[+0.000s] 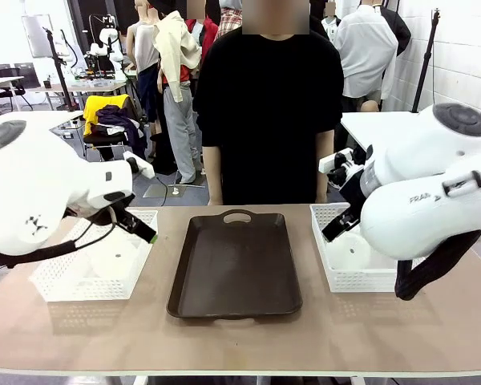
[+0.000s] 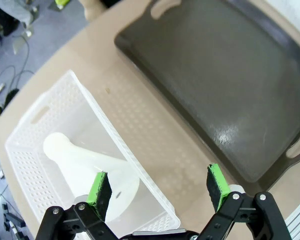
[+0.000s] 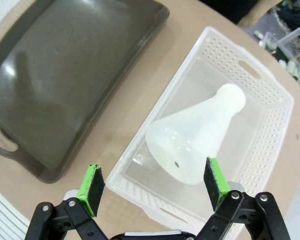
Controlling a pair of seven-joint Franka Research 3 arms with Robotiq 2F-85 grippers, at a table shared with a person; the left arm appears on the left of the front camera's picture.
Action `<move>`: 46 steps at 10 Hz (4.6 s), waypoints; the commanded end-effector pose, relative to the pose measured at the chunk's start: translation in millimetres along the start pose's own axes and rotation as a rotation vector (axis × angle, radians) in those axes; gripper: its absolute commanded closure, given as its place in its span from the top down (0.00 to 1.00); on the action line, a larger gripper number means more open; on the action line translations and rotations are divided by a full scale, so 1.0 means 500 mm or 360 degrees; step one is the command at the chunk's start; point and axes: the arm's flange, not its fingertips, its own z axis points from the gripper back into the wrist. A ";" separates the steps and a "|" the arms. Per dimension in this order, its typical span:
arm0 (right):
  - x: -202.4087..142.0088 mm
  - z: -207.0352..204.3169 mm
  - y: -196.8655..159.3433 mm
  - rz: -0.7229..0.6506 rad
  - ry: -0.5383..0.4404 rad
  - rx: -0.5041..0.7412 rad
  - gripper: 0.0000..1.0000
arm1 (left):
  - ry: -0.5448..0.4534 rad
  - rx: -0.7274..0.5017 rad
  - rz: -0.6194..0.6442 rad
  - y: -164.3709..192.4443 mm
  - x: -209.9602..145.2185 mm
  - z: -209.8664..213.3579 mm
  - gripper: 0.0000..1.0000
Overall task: Prepare the laboratory tools.
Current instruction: Pick up the Big flask that the person points to.
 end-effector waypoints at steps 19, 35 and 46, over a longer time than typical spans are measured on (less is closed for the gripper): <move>-0.064 -0.031 -0.364 -0.0963 0.0137 0.1914 1.00 | -0.0635 -0.1434 0.1363 0.293 -0.267 0.108 1.00; -0.075 -0.038 -0.353 -0.0943 0.0164 0.1909 1.00 | -0.0487 -0.2567 0.1414 0.298 -0.233 0.078 1.00; -0.075 -0.038 -0.353 -0.0943 0.0164 0.1909 1.00 | -0.0101 -0.2148 0.1521 0.267 -0.219 0.122 1.00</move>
